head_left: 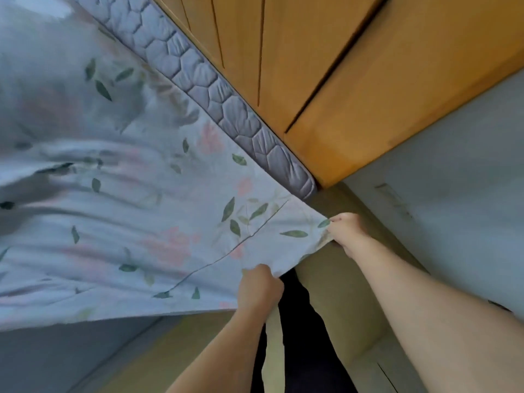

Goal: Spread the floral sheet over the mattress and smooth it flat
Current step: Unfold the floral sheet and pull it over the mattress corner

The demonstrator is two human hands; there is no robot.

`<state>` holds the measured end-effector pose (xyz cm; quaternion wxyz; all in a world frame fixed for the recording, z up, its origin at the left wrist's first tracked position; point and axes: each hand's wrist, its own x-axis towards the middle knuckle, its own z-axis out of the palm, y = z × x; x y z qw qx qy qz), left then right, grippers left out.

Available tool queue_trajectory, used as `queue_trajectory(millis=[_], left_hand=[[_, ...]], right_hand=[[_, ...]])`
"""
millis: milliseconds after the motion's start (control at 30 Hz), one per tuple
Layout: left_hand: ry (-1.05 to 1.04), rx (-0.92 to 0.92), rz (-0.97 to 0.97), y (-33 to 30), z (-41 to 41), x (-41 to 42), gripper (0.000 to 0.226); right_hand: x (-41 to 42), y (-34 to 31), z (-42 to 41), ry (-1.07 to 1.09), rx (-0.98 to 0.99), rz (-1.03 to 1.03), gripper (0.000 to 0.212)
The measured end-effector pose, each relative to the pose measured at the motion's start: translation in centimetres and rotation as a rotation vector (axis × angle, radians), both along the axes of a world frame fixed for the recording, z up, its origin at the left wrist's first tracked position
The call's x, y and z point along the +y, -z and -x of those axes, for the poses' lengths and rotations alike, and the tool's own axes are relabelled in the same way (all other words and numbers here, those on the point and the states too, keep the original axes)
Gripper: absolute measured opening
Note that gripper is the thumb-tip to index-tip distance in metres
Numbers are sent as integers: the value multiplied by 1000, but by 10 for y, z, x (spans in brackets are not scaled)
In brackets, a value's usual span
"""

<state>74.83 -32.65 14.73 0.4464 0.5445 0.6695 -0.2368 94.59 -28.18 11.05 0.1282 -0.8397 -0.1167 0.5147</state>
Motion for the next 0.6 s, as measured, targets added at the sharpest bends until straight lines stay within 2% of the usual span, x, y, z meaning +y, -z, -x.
queue_trajectory(millis=[100,233,333,433,533,600], left_hand=[[-26,-24,28,31,-31,-20,5],[31,-83,126,78,-59,-46,6],[145,-156,316,119,-67,-60,9],[235,-262,459,149,-65,-53,14],[348,-281,333,163,-57,-1,19],[221,-336,236,160,-48,49,16]], right_hand=[[-10,27,-25,43,-36,3,30],[-31,63,-52,-28,-181,64,31],[-50,91,-62,-121,-237,156,26],[-51,115,-60,-273,-274,198,37],[-32,130,-51,-433,-200,159,51],[-12,134,-41,-416,-117,59,50]])
